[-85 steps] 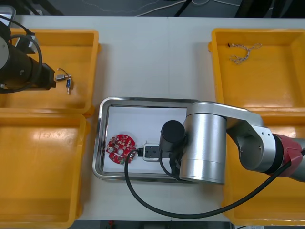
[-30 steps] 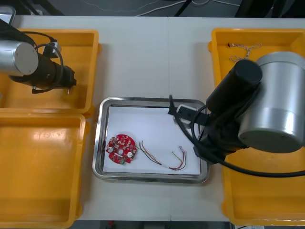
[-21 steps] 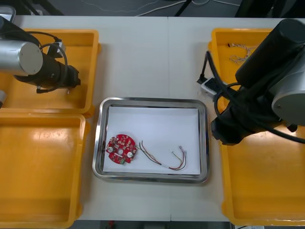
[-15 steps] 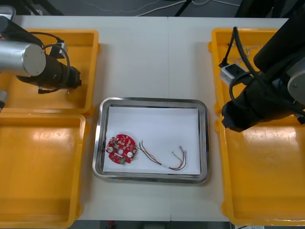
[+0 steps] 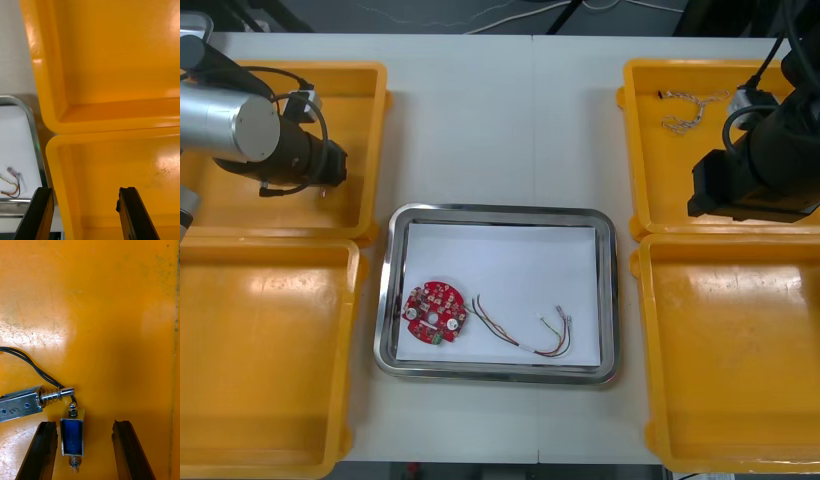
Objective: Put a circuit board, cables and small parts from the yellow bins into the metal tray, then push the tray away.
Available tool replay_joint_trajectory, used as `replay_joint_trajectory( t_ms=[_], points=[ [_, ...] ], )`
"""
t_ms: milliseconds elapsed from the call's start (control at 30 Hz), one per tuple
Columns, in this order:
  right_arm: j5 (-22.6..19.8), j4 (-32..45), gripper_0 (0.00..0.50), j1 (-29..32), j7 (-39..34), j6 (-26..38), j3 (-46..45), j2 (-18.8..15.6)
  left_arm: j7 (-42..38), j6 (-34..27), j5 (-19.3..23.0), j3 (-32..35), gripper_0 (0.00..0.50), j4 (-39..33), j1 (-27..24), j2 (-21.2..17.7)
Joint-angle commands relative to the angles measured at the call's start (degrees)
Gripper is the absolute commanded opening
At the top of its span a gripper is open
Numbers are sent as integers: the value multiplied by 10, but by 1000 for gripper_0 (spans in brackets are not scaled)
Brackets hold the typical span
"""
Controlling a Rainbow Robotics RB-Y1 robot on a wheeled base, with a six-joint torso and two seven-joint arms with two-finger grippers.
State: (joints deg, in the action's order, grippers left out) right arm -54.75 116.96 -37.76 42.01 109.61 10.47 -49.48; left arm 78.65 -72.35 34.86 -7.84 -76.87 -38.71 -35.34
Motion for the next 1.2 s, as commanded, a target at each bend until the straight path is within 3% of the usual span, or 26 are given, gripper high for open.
replay_joint_trajectory(
  t_ms=[33, 133, 300, 567, 633, 667, 733, 767, 1000, 1200],
  points=[
    [34, -16, 500, 4, -42, -1, -34, -22, 56, 1, -17, -10, 433, -3, -23, 5],
    [57, -23, 500, 4, -42, -14, -38, -22, 56, 1, -20, -10, 430, -3, -23, 5],
    [101, -51, 500, 3, -33, -65, -39, -20, 57, 2, -23, -10, 371, 5, -23, 5],
    [136, -101, 500, 3, -4, -165, -37, -17, 58, 2, -25, -10, 368, 9, -23, 5],
    [150, -118, 500, 2, 18, -188, -38, -12, 59, 2, -24, -10, 312, 10, -23, 5],
    [161, -132, 500, 1, 33, -202, -37, -9, 59, 2, -24, -10, 242, 11, -23, 5],
    [178, -162, 500, -5, 56, -231, -37, -1, 58, 2, -24, -10, 28, 11, -23, 5],
    [181, -169, 500, -8, 62, -239, -37, 1, 58, 1, -24, -10, 0, 10, -23, 5],
    [222, -270, 500, -39, 108, -314, -32, 30, 60, 0, -23, -10, 0, 10, -23, 5],
    [266, -359, 500, -78, 105, -386, 4, 57, 60, -27, -22, -4, 0, -11, -23, -1]
  ],
)
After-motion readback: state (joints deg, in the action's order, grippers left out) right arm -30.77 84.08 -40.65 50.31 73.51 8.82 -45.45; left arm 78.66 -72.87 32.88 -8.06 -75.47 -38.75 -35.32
